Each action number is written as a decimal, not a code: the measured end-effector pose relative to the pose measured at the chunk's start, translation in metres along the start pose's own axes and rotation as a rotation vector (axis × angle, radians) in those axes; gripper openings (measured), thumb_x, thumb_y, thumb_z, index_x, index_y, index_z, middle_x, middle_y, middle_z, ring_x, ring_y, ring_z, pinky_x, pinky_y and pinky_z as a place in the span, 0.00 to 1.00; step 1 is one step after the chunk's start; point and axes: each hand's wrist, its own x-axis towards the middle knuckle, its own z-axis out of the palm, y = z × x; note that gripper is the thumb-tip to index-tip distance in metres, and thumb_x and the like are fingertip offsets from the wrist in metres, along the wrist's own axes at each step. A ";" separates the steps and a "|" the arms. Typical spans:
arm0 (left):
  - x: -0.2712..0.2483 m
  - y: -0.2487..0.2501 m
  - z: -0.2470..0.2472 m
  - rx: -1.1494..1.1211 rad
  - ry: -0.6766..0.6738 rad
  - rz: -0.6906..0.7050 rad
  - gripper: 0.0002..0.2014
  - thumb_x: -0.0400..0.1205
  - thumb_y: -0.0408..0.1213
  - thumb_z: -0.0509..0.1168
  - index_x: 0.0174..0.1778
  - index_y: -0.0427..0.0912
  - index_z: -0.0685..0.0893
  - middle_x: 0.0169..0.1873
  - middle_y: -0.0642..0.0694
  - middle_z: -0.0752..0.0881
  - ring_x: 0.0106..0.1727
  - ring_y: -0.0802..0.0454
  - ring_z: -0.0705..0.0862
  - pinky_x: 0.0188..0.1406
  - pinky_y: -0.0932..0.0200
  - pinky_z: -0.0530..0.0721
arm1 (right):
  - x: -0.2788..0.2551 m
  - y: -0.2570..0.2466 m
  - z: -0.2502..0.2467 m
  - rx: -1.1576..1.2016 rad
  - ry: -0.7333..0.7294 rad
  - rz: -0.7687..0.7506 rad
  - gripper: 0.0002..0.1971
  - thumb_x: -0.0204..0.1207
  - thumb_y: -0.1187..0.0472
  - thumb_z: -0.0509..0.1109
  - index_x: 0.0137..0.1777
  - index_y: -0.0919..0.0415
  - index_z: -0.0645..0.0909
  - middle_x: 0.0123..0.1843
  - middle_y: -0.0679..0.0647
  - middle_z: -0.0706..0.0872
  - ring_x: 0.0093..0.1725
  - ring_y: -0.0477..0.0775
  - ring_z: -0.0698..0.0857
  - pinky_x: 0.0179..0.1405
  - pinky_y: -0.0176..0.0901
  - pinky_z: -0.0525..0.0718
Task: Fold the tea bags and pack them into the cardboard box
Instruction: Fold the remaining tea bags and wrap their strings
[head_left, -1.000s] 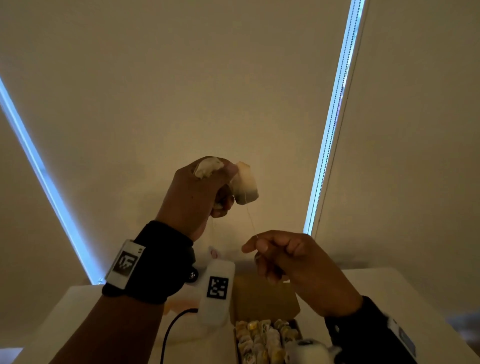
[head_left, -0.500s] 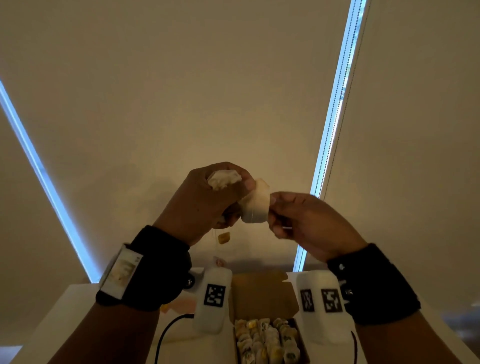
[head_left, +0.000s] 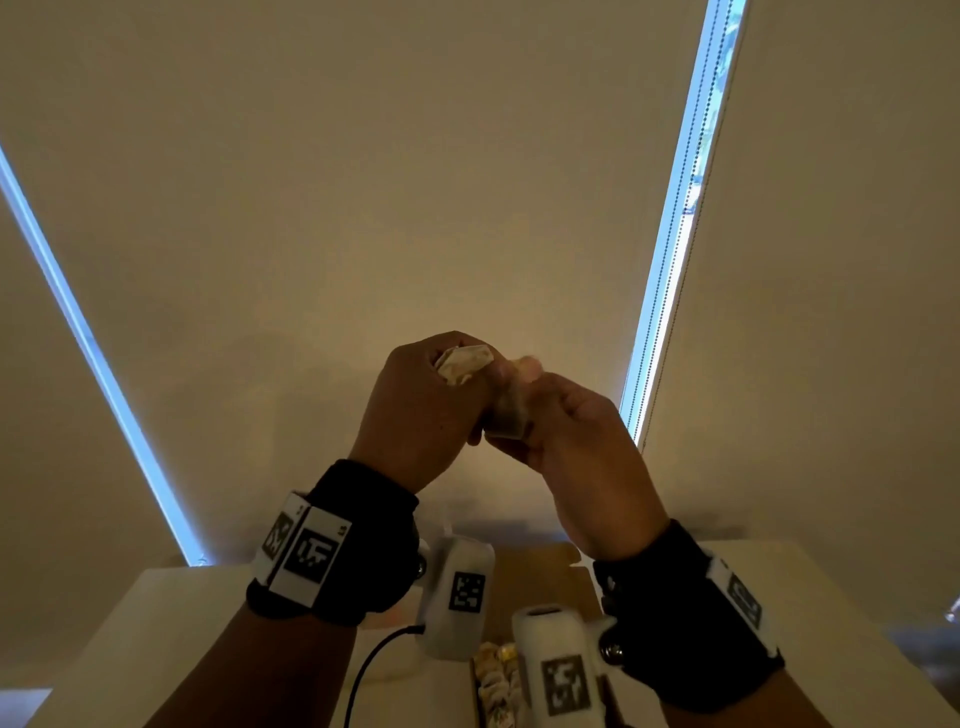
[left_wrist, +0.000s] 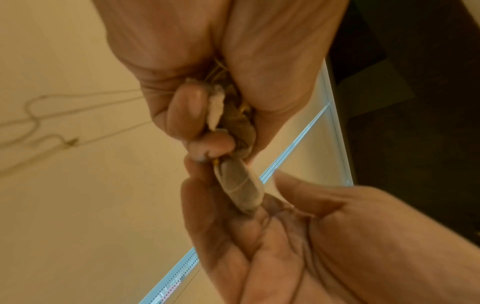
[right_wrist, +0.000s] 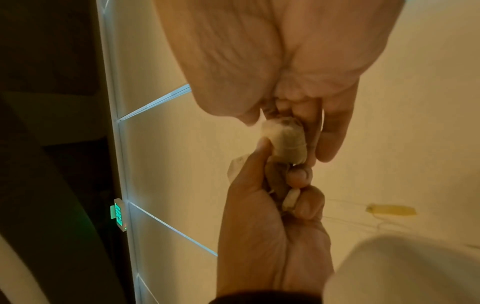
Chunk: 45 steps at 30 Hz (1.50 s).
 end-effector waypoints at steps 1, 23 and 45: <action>-0.001 0.001 0.000 -0.046 -0.022 -0.005 0.10 0.86 0.35 0.68 0.39 0.42 0.88 0.24 0.41 0.85 0.23 0.50 0.80 0.22 0.59 0.77 | 0.001 0.000 -0.001 -0.064 -0.001 -0.028 0.10 0.87 0.51 0.66 0.50 0.50 0.87 0.49 0.54 0.93 0.52 0.55 0.93 0.57 0.51 0.92; -0.012 -0.015 0.007 -0.831 -0.101 -0.571 0.16 0.87 0.48 0.65 0.50 0.35 0.83 0.30 0.44 0.81 0.27 0.52 0.79 0.28 0.61 0.84 | 0.005 0.009 -0.008 -0.521 -0.071 -0.049 0.13 0.78 0.38 0.69 0.40 0.44 0.80 0.36 0.36 0.85 0.38 0.44 0.84 0.40 0.41 0.85; -0.007 -0.037 -0.023 -0.408 -0.054 -0.180 0.05 0.78 0.40 0.77 0.42 0.42 0.92 0.44 0.23 0.86 0.33 0.47 0.83 0.32 0.57 0.85 | 0.028 -0.013 -0.044 -0.512 -0.262 -0.068 0.07 0.87 0.52 0.65 0.47 0.44 0.83 0.42 0.47 0.88 0.41 0.54 0.86 0.43 0.52 0.87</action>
